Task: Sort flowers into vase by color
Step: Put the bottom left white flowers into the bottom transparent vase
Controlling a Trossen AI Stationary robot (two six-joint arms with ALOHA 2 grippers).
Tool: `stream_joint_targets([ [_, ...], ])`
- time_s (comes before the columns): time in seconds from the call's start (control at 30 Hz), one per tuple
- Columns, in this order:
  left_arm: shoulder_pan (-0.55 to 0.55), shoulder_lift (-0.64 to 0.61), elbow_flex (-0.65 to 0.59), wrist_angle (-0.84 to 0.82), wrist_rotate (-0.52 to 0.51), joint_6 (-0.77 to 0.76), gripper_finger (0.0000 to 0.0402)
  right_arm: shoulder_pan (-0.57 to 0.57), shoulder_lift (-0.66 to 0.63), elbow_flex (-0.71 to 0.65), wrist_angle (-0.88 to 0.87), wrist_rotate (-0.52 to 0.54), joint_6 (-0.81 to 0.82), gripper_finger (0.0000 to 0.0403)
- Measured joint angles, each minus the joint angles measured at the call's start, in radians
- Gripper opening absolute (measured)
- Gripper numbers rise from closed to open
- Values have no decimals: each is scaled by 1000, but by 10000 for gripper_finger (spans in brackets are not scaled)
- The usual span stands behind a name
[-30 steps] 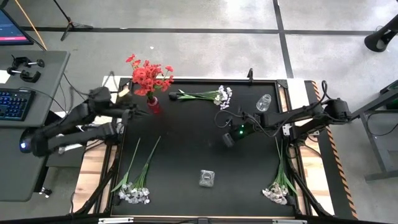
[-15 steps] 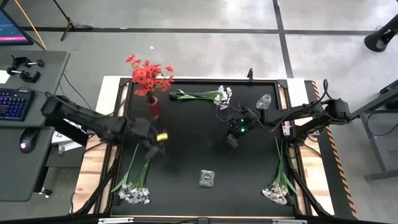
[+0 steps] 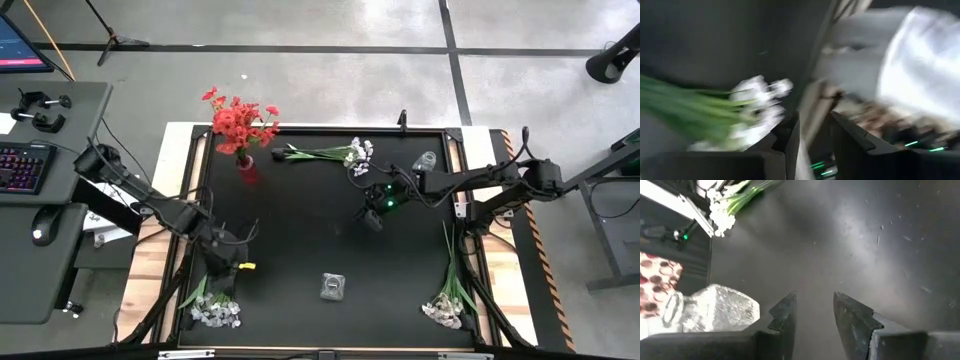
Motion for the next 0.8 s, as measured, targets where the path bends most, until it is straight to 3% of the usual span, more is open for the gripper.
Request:
stream_joint_targets([
  [0.13,0,0,0,-132,-70,236,76,19,0,0,45,0,106,117],
  [0.3,0,0,0,-134,-159,476,70,60,0,0,216,27,254,117],
  [0.53,-2,0,0,-209,-207,753,71,136,0,1,400,200,401,117],
  [0.67,-1,0,0,-219,-238,834,89,182,0,1,409,295,467,117],
  [0.8,-11,3,16,-165,-239,895,121,219,0,1,409,307,474,117],
])
